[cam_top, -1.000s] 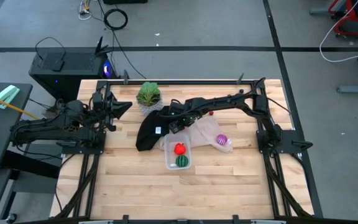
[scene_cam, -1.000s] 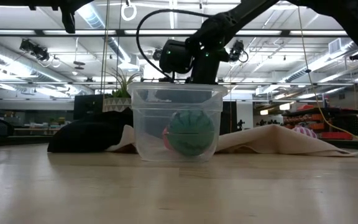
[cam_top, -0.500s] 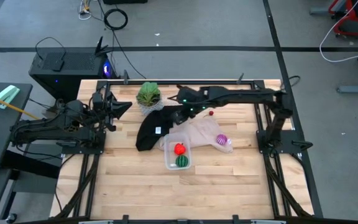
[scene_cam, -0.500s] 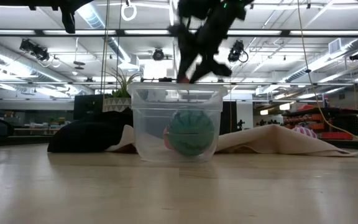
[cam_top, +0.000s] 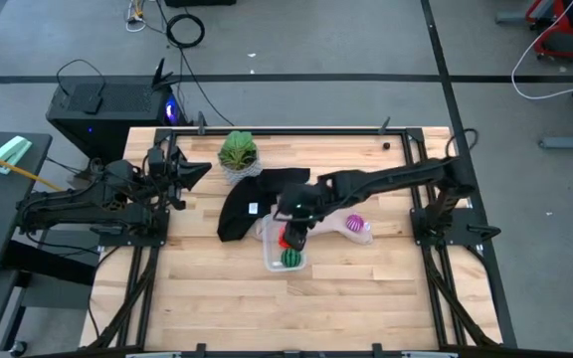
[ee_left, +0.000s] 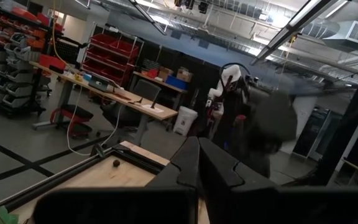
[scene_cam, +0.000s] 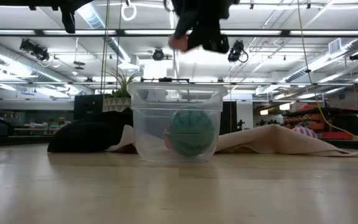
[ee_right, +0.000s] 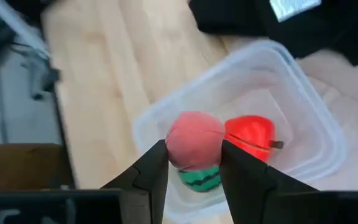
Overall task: Pick and placing Produce into tupperware
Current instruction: Put apricot into the transparent container, then put the red cherry into the transparent container
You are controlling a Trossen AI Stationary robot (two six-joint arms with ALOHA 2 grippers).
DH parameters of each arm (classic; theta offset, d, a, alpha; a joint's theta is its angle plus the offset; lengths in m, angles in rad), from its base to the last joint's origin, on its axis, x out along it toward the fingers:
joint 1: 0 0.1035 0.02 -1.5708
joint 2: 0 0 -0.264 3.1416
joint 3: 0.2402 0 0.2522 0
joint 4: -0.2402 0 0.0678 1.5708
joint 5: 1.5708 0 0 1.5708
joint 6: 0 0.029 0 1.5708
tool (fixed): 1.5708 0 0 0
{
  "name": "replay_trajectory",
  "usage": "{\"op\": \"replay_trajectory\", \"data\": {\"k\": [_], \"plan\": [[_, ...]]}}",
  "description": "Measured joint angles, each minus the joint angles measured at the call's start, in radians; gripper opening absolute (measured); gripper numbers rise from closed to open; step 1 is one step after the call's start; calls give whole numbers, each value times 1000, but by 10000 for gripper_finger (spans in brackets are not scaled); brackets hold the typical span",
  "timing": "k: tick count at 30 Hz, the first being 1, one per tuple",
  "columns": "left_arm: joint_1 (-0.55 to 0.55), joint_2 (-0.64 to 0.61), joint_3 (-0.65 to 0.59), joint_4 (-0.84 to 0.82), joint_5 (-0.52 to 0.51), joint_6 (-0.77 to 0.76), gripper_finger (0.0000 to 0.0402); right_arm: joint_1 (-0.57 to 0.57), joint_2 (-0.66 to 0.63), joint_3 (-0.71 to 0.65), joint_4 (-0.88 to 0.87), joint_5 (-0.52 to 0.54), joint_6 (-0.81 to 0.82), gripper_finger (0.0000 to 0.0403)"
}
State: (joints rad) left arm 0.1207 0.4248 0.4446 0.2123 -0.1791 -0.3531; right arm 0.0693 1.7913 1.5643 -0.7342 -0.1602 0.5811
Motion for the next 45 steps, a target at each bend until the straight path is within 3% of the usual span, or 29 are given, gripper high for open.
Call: {"op": "replay_trajectory", "data": {"k": [13,24,30,39,45], "plan": [[0,0,0,0,0,-20,24,-18,126,-1,-152,69,-7,141],[0,0,0,0,0,-20,11,-23,114,-1,-140,83,18,225],[0,0,0,-3,0,-18,23,-45,71,-1,-180,164,10,234],[0,0,0,-2,0,-18,19,-288,-42,0,-423,326,46,232],[0,0,0,-2,0,-21,12,-490,-40,0,-451,304,43,232]]}}
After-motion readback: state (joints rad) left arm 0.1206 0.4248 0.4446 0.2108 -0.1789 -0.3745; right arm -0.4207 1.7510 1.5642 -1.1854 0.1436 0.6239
